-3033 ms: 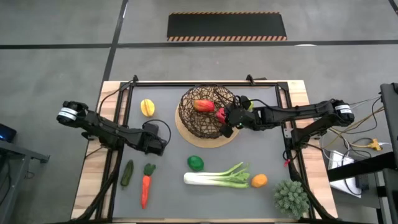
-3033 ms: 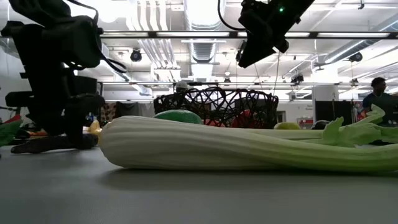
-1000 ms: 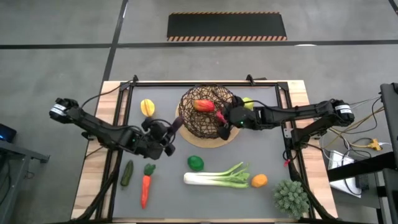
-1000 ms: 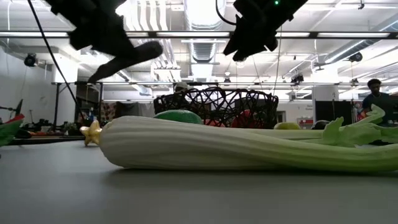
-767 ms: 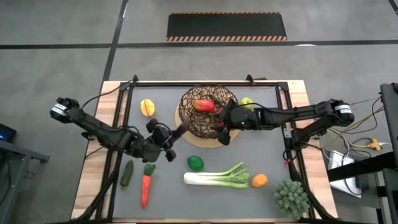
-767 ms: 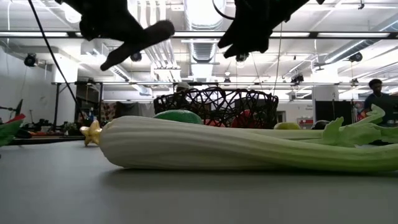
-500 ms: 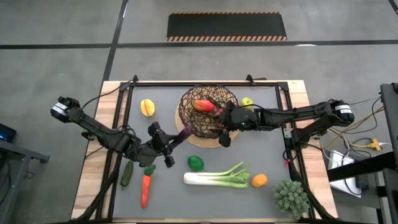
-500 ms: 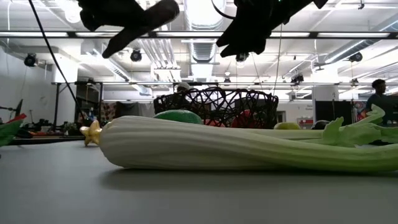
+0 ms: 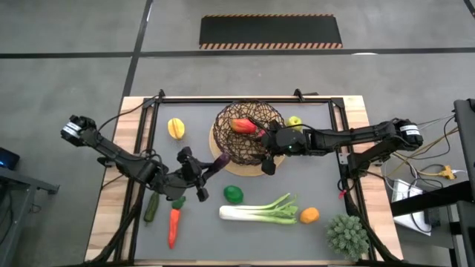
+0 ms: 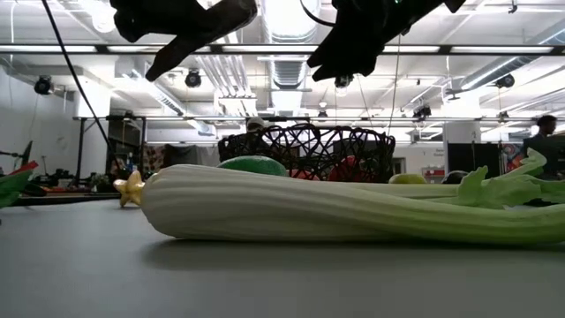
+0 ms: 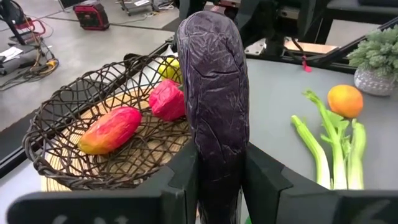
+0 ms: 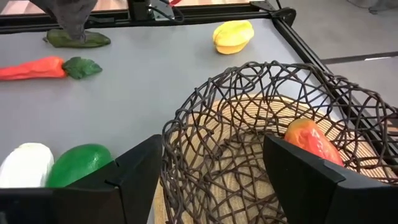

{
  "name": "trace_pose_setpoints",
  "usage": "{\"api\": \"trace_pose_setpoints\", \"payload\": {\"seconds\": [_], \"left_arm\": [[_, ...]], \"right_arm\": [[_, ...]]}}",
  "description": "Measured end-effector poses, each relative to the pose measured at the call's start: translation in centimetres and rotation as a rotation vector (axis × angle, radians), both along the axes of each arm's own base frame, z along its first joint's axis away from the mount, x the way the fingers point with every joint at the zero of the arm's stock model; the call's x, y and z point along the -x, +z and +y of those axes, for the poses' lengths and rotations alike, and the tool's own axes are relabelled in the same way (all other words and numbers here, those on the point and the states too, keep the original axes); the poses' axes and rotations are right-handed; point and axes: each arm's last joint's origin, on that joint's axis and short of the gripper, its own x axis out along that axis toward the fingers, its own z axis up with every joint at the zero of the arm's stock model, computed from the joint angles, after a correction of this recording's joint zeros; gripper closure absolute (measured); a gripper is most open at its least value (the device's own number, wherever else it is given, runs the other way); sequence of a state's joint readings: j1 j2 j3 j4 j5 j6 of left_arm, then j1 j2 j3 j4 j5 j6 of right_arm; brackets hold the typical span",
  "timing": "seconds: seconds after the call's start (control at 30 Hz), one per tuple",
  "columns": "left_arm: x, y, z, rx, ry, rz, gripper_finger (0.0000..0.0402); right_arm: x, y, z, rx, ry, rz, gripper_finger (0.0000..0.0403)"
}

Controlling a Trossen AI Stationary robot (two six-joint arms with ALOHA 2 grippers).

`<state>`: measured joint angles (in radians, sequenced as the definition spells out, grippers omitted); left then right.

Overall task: Build produce basket
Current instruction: Put the eggplant into the basket

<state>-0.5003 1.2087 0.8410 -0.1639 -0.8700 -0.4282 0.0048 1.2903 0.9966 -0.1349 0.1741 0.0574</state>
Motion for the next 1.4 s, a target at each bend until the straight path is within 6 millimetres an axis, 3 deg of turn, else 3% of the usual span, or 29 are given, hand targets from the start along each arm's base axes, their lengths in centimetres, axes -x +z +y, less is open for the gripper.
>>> {"api": "trace_pose_setpoints", "payload": {"seconds": [0.2,0.33,0.5,0.8,1.1,1.4], "left_arm": [[-0.7,0.0,-0.4,-0.021,-0.042,-0.100,0.0329],[-1.4,-0.6,-1.1,-0.106,-0.201,-0.200,0.0329],[-1.8,-0.5,-1.2,-0.210,-0.224,-0.287,0.0329],[-2.6,-1.0,-1.1,-0.263,-0.216,-0.277,0.0329],[-4.0,-1.7,0.3,-0.264,-0.139,-0.303,0.0329],[-4.9,-1.8,1.0,-0.252,-0.141,-0.365,0.0329]], "right_arm": [[-0.2,0.3,0.2,0.012,0.080,-0.036,0.0143],[-0.6,0.8,0.9,0.007,0.224,-0.152,0.0137],[-0.8,1.1,1.9,0.045,0.357,-0.335,0.0133],[-0.4,1.0,2.2,0.063,0.364,-0.528,0.0133],[-0.3,1.1,3.0,0.041,0.460,-0.574,0.0133],[-0.4,1.7,3.0,0.050,0.402,-0.650,0.0143]]}}
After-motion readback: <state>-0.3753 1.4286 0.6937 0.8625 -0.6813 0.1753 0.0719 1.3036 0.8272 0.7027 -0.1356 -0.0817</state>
